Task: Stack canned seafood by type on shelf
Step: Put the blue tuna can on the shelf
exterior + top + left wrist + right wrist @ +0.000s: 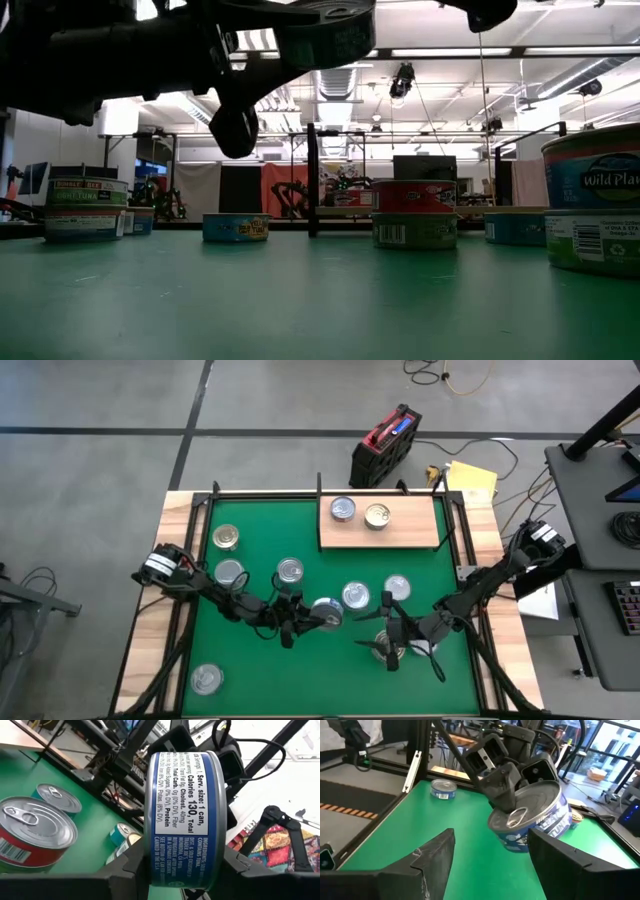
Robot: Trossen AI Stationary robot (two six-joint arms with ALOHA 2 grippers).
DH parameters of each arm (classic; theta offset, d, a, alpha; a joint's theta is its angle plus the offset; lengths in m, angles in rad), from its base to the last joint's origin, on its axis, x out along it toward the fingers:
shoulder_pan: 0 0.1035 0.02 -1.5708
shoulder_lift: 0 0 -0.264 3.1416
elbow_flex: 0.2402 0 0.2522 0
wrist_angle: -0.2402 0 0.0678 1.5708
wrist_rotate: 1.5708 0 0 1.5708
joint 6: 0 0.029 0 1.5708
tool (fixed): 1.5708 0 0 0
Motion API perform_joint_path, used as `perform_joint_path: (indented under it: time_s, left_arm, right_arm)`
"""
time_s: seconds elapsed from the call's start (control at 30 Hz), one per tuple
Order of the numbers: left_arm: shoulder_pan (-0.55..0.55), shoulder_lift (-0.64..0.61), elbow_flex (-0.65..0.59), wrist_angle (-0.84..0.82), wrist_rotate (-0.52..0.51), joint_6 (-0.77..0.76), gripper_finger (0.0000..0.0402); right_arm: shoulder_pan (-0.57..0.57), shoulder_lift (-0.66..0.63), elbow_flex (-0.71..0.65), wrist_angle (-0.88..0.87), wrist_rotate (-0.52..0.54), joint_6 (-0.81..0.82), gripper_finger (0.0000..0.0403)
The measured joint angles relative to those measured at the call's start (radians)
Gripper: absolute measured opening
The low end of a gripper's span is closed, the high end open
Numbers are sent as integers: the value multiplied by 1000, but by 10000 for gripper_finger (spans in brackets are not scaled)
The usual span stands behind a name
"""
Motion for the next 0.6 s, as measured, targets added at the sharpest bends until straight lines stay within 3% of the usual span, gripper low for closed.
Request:
perform_joint_path:
  time_s: [0.6]
  left_arm:
    - [-1, 0, 0, -32, 0, -5, 121]
  right_arm:
    - [0, 0, 0, -23, 0, 11, 276]
